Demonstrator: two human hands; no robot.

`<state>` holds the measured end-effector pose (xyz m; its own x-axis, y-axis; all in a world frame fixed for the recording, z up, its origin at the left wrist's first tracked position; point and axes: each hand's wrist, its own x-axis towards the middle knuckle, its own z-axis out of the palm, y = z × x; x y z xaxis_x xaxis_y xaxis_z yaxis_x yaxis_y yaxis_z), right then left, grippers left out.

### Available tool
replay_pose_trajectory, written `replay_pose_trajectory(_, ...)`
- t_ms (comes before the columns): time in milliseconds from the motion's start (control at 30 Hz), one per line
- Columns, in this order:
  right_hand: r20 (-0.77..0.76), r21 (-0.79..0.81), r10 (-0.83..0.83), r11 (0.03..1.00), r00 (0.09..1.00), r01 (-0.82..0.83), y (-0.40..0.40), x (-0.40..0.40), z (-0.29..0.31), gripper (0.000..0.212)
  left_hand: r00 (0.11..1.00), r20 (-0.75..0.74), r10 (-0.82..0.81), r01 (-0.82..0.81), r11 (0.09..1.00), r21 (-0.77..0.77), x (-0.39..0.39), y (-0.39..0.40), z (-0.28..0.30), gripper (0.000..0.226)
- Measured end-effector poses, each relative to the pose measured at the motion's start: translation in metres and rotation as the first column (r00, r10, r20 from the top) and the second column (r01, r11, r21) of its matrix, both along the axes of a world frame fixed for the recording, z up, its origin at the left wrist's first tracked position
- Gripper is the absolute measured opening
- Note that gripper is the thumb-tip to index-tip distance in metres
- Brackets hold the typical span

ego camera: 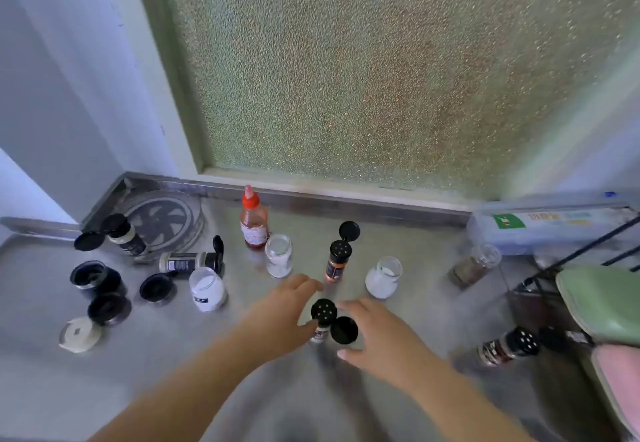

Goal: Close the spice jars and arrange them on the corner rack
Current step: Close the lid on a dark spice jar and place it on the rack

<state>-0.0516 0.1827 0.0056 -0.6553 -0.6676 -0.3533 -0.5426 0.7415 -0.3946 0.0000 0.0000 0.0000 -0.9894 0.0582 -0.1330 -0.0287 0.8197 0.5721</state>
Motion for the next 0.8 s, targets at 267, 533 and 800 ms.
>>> replay_pose_trajectory(267, -0.031, -0.068, -0.031, 0.997, 0.999, 0.028, -0.003, -0.002, -0.018, 0.055, 0.987, 0.150, 0.057, -0.081, 0.984, 0.161, -0.021, 0.009, -0.038, 0.060)
replay_pose_trajectory(533, 0.044, -0.147, -0.054, 0.987, 0.998, 0.060, 0.005, -0.006, -0.018, 0.041, 0.972, 0.198, 0.126, -0.198, 0.894, 0.403, -0.021, 0.007, -0.059, 0.031)
replay_pose_trajectory(800, 0.074, -0.375, -0.133, 0.915, 0.988, 0.151, -0.015, -0.019, 0.034, 0.040, 1.000, -0.020, 0.017, -0.011, 0.966, 0.260, -0.018, -0.009, 0.010, 0.035)
